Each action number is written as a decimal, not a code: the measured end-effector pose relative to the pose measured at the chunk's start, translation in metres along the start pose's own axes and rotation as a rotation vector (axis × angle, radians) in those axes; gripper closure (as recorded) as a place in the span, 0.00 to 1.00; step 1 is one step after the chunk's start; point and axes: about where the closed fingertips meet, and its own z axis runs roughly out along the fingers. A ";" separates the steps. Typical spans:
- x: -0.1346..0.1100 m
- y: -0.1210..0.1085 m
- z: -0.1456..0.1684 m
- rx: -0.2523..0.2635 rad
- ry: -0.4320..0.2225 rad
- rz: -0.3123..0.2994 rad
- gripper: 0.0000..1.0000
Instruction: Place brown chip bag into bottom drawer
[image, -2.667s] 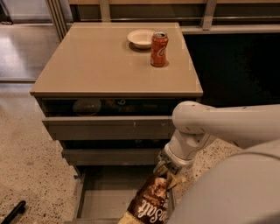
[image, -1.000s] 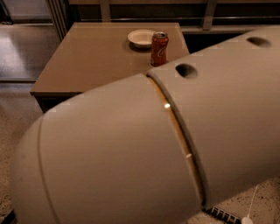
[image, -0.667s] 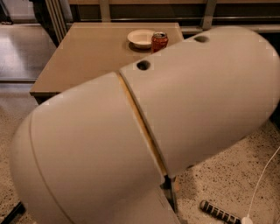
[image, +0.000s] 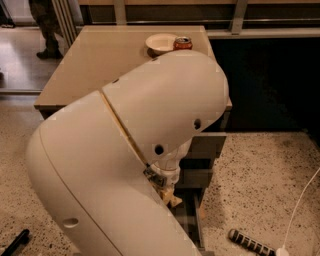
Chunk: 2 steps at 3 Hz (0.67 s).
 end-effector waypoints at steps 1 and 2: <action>0.000 0.000 0.000 0.001 0.000 0.000 1.00; -0.003 -0.032 0.034 0.032 0.017 0.019 1.00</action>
Offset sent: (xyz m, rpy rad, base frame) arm -0.0288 -0.0103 -0.0252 -0.0187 0.0332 0.0038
